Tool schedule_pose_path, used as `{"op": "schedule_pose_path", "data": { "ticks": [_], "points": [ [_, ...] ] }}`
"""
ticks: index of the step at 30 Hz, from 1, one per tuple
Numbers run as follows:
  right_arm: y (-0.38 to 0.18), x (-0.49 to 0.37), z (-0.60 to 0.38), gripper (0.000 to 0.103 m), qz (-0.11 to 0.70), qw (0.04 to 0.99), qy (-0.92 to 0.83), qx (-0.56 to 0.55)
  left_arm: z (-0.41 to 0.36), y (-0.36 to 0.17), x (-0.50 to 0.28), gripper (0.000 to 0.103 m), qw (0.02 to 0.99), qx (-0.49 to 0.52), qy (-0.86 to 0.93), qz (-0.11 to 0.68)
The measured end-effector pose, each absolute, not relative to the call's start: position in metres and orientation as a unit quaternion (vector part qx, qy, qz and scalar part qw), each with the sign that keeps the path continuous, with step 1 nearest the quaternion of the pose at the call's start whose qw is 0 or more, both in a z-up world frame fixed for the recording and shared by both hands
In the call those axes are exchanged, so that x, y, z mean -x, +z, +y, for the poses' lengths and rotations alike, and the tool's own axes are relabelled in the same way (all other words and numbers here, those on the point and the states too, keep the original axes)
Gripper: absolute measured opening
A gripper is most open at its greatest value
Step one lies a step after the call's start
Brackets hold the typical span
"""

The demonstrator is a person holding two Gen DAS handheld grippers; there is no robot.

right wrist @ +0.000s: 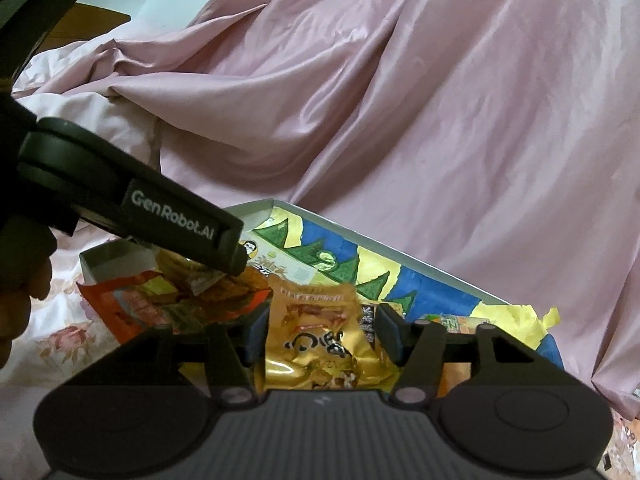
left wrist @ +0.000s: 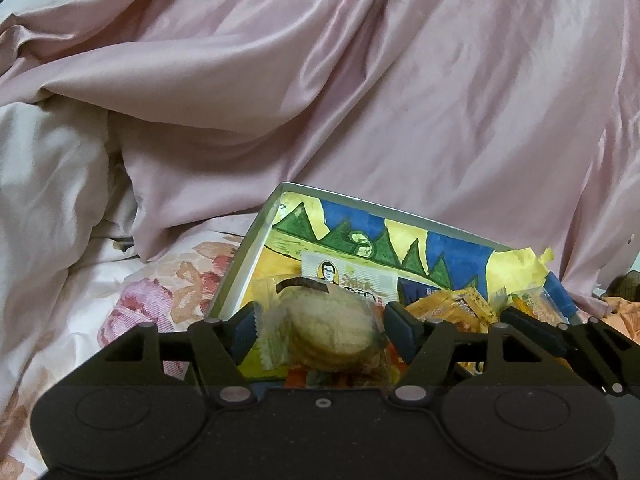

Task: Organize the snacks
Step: 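Lower both snacks into the tray and open both grippers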

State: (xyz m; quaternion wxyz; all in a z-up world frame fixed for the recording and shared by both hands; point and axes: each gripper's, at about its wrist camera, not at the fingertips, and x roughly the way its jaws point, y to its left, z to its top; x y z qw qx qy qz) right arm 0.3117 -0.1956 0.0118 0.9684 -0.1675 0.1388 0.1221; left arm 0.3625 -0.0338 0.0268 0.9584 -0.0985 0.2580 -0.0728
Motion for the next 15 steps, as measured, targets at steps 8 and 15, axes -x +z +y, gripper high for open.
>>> {"op": "schedule_pose_path", "data": {
  "ticks": [8, 15],
  "points": [
    [0.016, -0.308, -0.2, 0.08, 0.131, 0.971, 0.119, 0.163, -0.033, 0.035, -0.358, 0.083, 0.961, 0.103, -0.067, 0.248],
    [0.023, -0.299, -0.205, 0.094, 0.12, 0.974, 0.111, 0.154, -0.029, 0.05, -0.349, 0.097, 0.966, 0.115, -0.054, 0.225]
  ]
}}
